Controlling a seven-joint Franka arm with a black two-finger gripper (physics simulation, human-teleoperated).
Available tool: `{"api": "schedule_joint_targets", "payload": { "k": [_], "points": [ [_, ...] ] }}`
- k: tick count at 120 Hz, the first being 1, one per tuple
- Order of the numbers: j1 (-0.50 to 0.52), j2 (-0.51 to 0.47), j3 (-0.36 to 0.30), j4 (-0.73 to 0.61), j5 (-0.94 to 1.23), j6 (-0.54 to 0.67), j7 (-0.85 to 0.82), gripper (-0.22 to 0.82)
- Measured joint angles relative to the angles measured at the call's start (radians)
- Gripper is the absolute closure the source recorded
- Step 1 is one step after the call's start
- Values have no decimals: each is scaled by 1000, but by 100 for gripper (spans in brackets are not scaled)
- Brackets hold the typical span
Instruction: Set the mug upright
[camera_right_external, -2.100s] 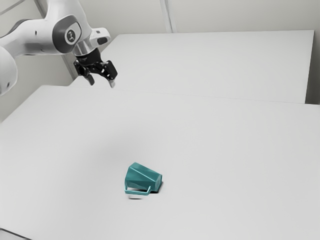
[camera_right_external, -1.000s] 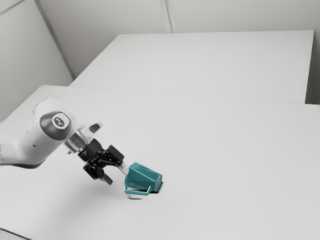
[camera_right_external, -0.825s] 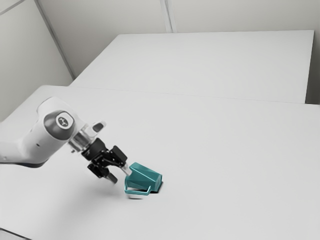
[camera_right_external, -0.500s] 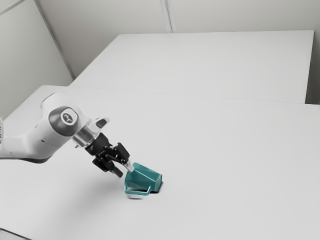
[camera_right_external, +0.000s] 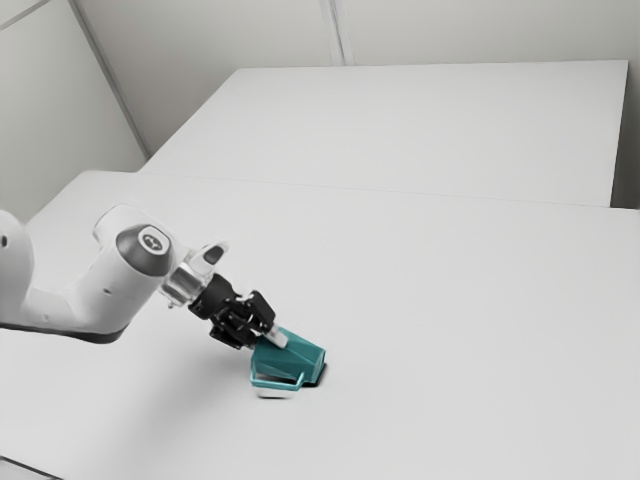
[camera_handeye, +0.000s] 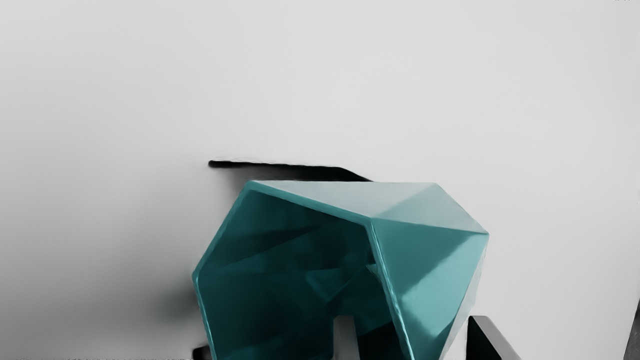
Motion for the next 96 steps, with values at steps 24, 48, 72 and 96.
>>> {"api": "schedule_joint_targets", "payload": {
  "k": [24,48,72,96],
  "points": [
    [0,-2,0,-9,-89,3,93,60],
    [-13,-6,-5,22,-91,14,179,72],
    [-36,-17,-17,58,-61,51,252,76],
    [-47,-15,-66,143,94,80,279,78]
  ]
}}
